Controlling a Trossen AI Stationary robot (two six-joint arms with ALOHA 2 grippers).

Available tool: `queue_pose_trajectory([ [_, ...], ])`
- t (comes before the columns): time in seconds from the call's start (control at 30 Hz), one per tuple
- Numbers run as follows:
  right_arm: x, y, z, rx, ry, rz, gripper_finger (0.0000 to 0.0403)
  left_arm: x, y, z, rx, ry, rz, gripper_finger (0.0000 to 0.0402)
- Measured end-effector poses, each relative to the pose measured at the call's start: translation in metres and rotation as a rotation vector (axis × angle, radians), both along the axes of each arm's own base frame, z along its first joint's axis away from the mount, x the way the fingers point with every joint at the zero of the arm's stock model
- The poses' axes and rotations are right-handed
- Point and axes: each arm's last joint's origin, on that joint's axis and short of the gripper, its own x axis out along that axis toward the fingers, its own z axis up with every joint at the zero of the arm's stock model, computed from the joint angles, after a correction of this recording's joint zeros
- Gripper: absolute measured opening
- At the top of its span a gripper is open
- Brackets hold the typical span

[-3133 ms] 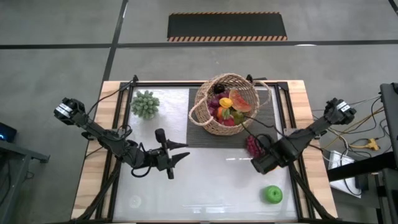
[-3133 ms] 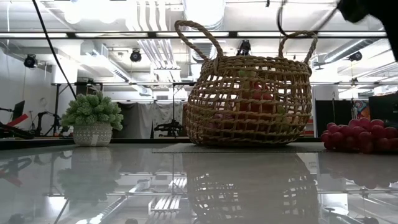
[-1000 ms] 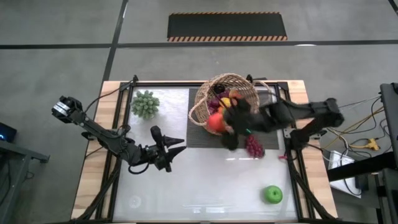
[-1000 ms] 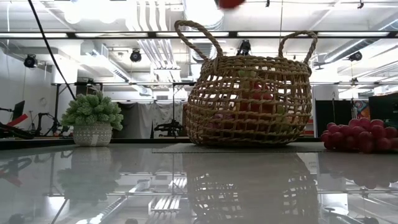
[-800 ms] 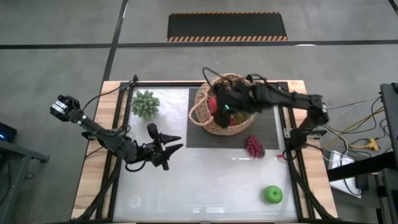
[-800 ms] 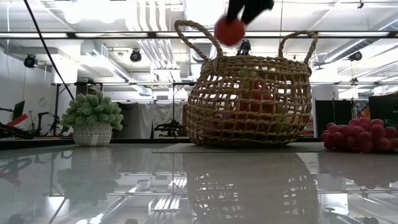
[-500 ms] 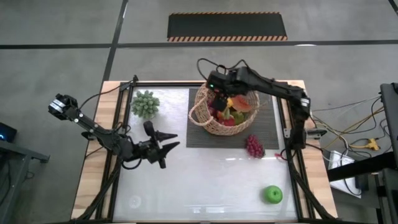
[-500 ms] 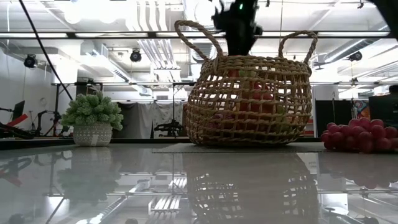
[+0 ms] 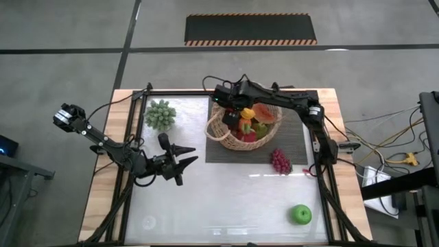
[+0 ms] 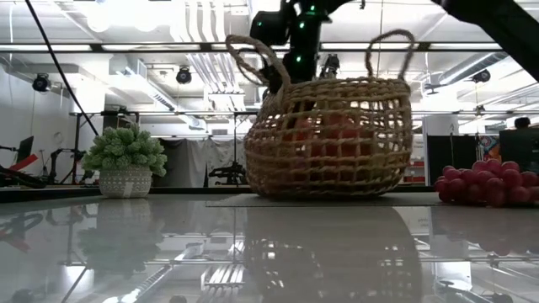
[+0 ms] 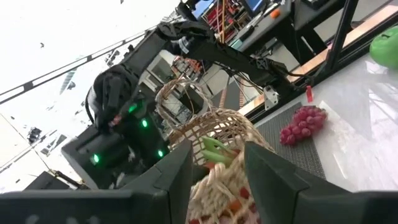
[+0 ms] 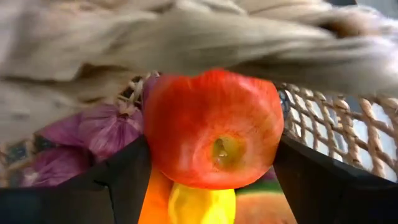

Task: Build produce basket
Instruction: Put the red apple into the brown basket, then put the green apple into the brown basket

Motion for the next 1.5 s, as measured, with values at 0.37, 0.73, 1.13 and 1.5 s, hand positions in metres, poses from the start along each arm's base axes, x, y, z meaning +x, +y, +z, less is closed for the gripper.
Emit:
queue_pose_trajectory([
  [0.37, 0.010, -0.006, -0.010, -0.031, -0.021, 0.023, 0.0334, 0.000, 0.000, 0.000, 0.000, 0.001, 0.000, 0.0128],
  [0.73, -0.010, 0.002, 0.036, -0.064, -0.138, -0.012, 0.0329, 0.000, 0.000, -0.001, 0.000, 0.002, 0.000, 0.0128],
  [1.13, -0.057, 0.079, 0.112, -0.011, -0.308, 0.001, 0.0328, 0.000, 0.000, -0.001, -0.001, 0.001, 0.000, 0.0128],
  [1.5, -0.101, 0.208, 0.127, 0.289, -0.397, 0.193, 0.0327, 0.000, 0.000, -0.001, -0.003, 0.000, 0.000, 0.0128],
])
